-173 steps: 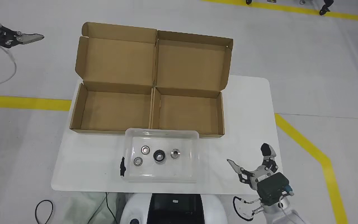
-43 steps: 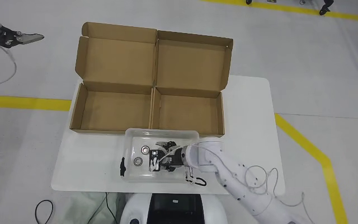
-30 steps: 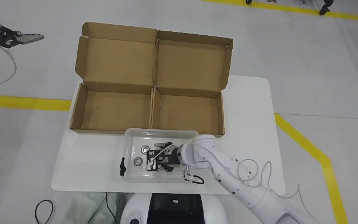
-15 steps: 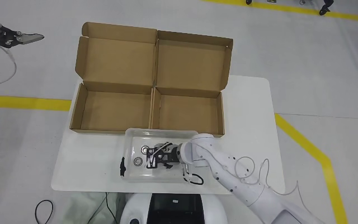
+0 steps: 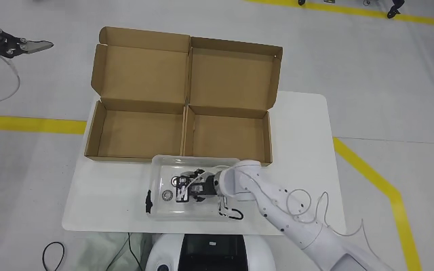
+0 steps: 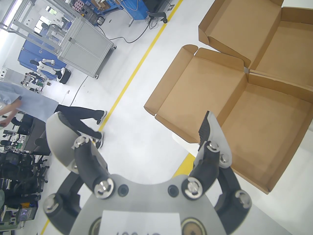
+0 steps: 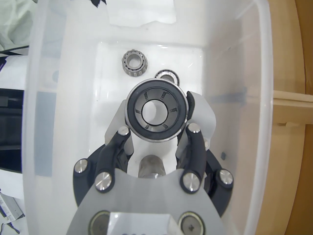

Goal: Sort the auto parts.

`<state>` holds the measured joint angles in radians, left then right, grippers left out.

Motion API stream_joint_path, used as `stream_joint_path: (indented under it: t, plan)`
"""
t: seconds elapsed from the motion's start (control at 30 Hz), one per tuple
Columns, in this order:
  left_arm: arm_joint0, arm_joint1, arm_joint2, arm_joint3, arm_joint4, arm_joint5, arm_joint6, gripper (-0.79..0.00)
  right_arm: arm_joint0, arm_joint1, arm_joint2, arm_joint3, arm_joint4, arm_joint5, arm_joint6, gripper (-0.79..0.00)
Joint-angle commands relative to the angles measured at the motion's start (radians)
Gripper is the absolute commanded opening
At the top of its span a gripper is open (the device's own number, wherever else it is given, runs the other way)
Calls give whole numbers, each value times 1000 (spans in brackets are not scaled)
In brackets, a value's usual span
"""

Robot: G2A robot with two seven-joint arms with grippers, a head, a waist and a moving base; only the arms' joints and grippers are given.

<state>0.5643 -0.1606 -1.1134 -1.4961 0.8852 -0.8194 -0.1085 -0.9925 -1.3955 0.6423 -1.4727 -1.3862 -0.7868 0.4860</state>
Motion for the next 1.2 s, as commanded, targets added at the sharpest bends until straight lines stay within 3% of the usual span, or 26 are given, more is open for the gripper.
stream_joint_path:
  t: [0.0, 0.43, 1.17]
  plan:
    - [0, 0, 0, 0, 0, 0, 0, 0, -3, 1, 6, -1, -1, 4, -51, -785]
    - [0, 0, 0, 0, 0, 0, 0, 0, -20, 11, 51, -26, -43, 27, -428, -785]
    - [0, 0, 0, 0, 0, 0, 0, 0, 77, 8, 132, -59, -85, 54, -820, -785]
